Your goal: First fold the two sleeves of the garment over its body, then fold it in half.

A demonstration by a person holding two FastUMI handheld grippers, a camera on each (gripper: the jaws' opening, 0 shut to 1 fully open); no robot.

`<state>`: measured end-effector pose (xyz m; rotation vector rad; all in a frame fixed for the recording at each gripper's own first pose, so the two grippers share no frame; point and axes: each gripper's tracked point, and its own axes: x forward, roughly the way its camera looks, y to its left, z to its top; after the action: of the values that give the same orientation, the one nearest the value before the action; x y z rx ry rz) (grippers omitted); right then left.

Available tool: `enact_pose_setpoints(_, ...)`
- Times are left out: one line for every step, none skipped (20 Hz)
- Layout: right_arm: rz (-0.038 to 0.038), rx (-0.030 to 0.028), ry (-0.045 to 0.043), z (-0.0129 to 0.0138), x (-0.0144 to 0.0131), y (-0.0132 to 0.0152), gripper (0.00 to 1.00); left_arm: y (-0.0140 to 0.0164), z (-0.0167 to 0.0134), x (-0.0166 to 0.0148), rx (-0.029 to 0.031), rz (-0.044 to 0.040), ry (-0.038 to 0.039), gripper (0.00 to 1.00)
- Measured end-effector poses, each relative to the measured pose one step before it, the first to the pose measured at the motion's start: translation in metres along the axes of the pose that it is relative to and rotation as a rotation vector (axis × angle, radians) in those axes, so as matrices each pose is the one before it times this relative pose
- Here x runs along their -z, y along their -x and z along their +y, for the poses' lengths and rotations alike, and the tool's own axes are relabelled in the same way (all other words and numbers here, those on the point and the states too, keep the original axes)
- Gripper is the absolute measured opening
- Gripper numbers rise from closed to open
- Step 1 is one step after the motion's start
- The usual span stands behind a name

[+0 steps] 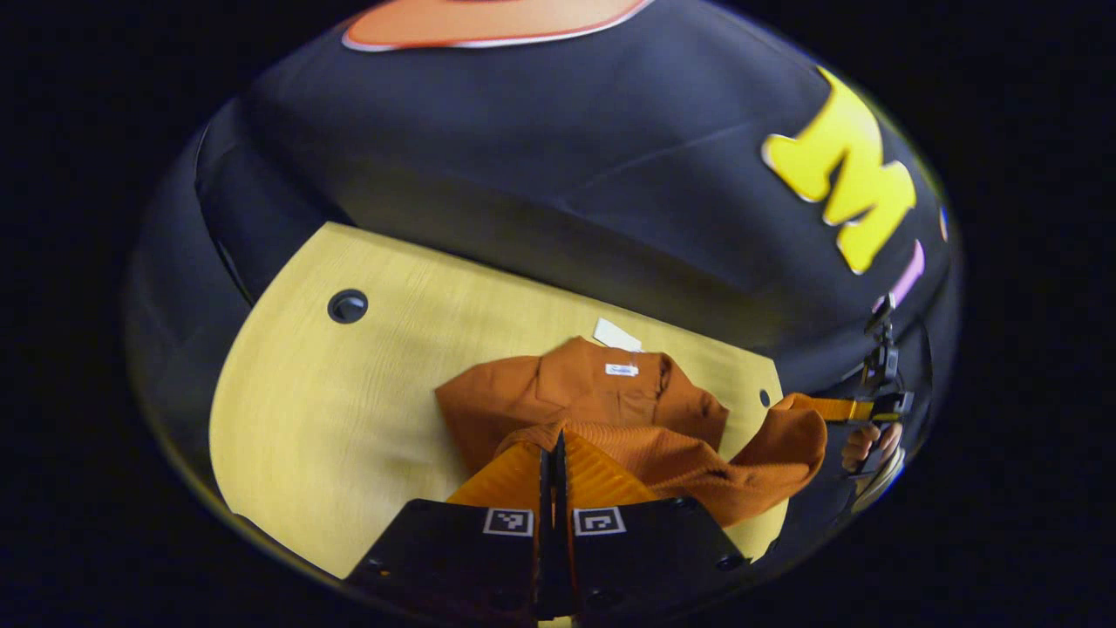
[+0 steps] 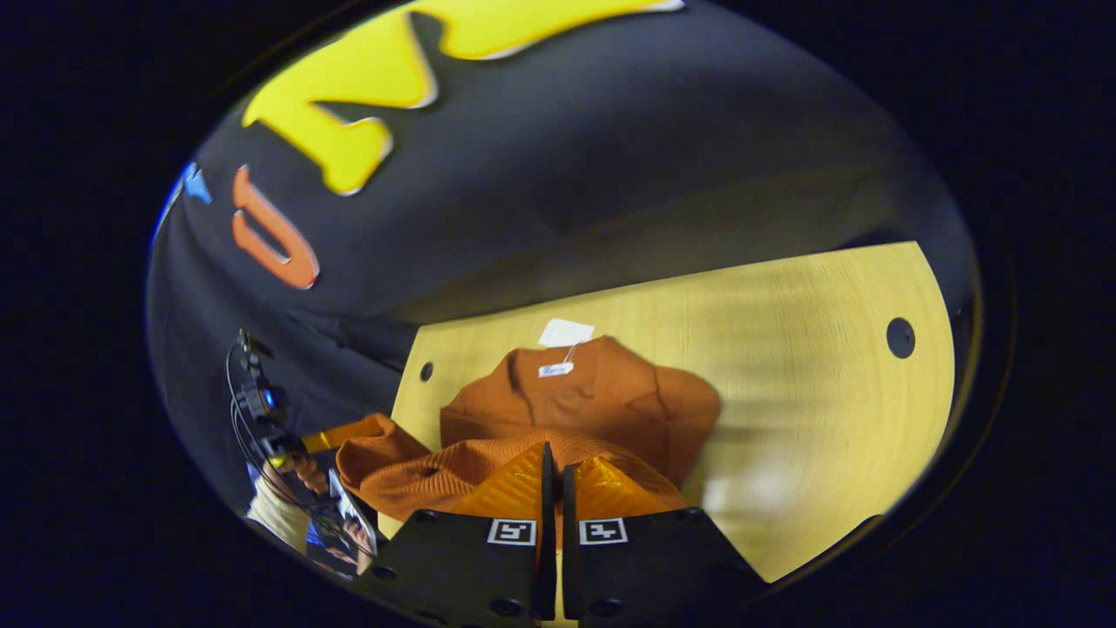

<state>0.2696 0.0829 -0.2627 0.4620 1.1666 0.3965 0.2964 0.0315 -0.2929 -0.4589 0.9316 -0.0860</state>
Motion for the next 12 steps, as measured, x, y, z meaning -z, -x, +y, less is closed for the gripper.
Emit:
enact_pose_setpoints(-0.00928, 0.02056, -0.03427, -0.01639, -0.00856, -0.02422, 0.03, -0.01760, 0.00826, 0.00198, -0.00359, 0.00372, 0.03919, 0.03)
enact_pose_setpoints(-0.00845, 0.03828, -0.02380, -0.02075, -0.00586, -0.02081, 0.04, -0.01607, 0.01032, 0.00467, -0.01353, 0.00980, 0.03050, 0.03)
enact_pose_setpoints(-0.00374, 0.01974, -0.02709, -0.01090, -0.00168, -0.01537, 0.03, -0.01266, 0.00977, 0.00505, -0.01198, 0.00543, 0.03909, 0.03)
enact_pose_setpoints(-0.00342, 0.00556, -0.03417, -0.00909, -0.00200, -0.01186, 0.03, 0.00062, -0.00029, -0.00662, 0.00639, -0.00418, 0.06207, 0.03)
enact_pose_setpoints(-0.00688, 0.01059, -0.03865, -0.01280, -0.00253, -0.01335, 0.04, 0.00034, -0.00782, 0.00143, 0.02213, -0.01925, 0.06550, 0.03)
enact_pose_setpoints(-0.00160, -0.01014, -0.04382, -0.00760, -0.00021, -0.00361, 0.04, -0.00138, 0.00113, -0.00511, 0.02681, -0.01038, 0.06796, 0.03)
enact_pose_setpoints(0.00166, -0.01751, -0.05422, -0.00288, -0.00062, -0.00017, 0.04, 0.00192, -0.00272, 0.00067, 0.02786, 0.00192, 0.05002, 0.03)
enact_pose_setpoints(-0.01255, -0.01941, -0.06267, -0.00217, -0.00398, 0.00255, 0.03, 0.00223, -0.00016, -0.00076, 0.02685, -0.00814, 0.04469, 0.03)
enact_pose_setpoints(-0.01439, -0.03051, -0.06292, 0.00021, -0.00504, 0.00587, 0.04, 0.00342, -0.00382, 0.00000, 0.03268, -0.00362, 0.05193, 0.03)
enact_pose_setpoints(-0.01040, -0.02681, -0.05561, -0.00233, 0.00119, 0.00343, 0.04, 0.00090, -0.00285, -0.00183, 0.01548, 0.00325, 0.05417, 0.03)
enact_pose_setpoints(-0.00623, -0.03312, -0.05911, -0.00088, -0.00074, -0.00232, 0.05, 0.00543, -0.00692, -0.00311, 0.03328, -0.01564, 0.07219, 0.03)
enact_pose_setpoints(0.00301, -0.01612, -0.05334, -0.00260, 0.00158, -0.00176, 0.05, 0.00368, -0.00773, -0.00011, 0.04290, -0.01089, 0.07046, 0.03)
